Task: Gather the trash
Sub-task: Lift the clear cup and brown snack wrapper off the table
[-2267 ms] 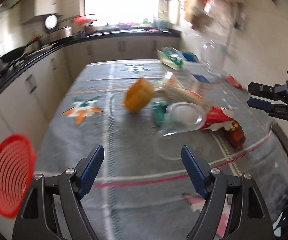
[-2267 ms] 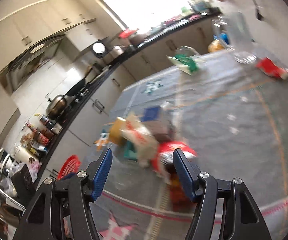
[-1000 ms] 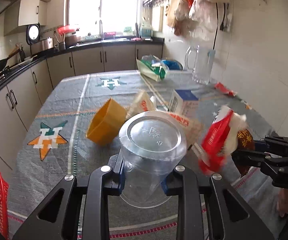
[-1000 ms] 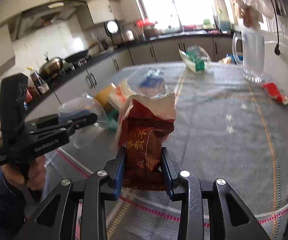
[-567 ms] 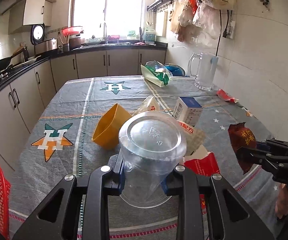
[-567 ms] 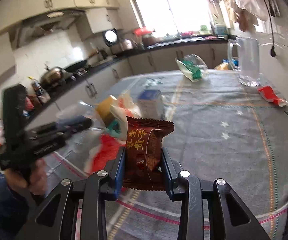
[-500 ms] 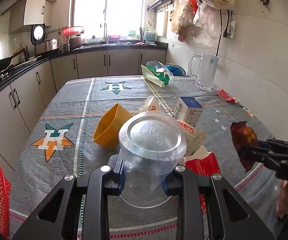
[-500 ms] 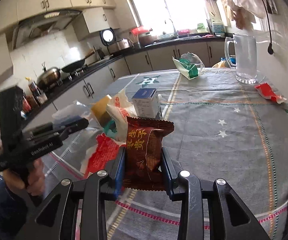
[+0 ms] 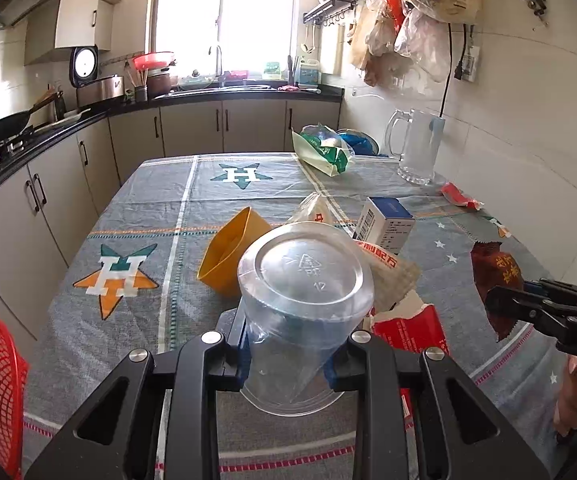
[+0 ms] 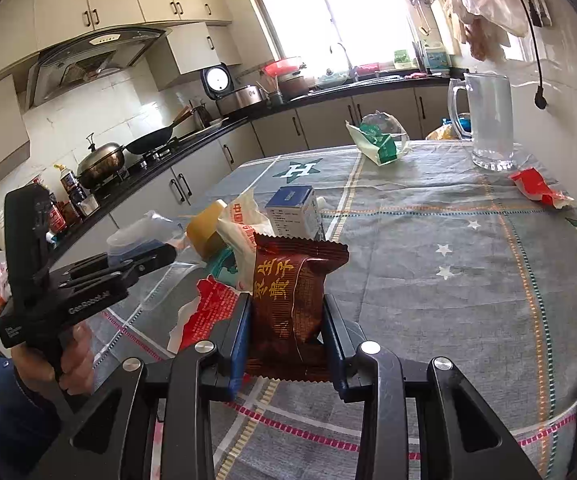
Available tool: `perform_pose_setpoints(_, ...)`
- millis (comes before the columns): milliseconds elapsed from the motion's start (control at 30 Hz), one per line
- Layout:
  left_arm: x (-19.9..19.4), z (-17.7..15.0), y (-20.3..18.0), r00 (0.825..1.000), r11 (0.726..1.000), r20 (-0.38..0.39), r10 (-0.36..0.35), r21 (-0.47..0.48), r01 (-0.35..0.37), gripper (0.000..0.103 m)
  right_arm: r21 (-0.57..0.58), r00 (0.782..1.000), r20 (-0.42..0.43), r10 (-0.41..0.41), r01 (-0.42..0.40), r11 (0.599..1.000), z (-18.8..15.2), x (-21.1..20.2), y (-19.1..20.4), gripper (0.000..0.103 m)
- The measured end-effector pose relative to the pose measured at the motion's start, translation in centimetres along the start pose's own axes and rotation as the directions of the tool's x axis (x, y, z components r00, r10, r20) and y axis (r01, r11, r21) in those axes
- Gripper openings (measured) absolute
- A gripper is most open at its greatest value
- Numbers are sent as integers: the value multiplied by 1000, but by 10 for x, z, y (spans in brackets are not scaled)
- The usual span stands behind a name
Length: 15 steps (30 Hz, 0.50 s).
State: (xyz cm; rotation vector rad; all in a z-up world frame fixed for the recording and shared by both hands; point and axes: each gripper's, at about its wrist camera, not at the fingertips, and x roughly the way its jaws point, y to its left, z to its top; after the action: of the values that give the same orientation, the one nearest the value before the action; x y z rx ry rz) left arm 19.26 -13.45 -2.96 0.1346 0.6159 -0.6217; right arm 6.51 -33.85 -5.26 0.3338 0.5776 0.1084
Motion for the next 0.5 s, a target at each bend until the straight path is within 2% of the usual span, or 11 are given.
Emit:
perform_pose_setpoints(167,-12,-5,5,999,998,-24,46,-37,-47,26,54,1000,-2,30,-30,998,3,-5,1,37)
perform_pose_setpoints(267,-25,-7,6,997,997,-15,69,-37,-70,26,40,999,-4,33,-33,999,4,-9,15,37)
perform_pose_setpoints(500,-53,-13,23,995,993,4,99,-67,-99,26,7,994,-39,98,-98,995,7,-5,51,37)
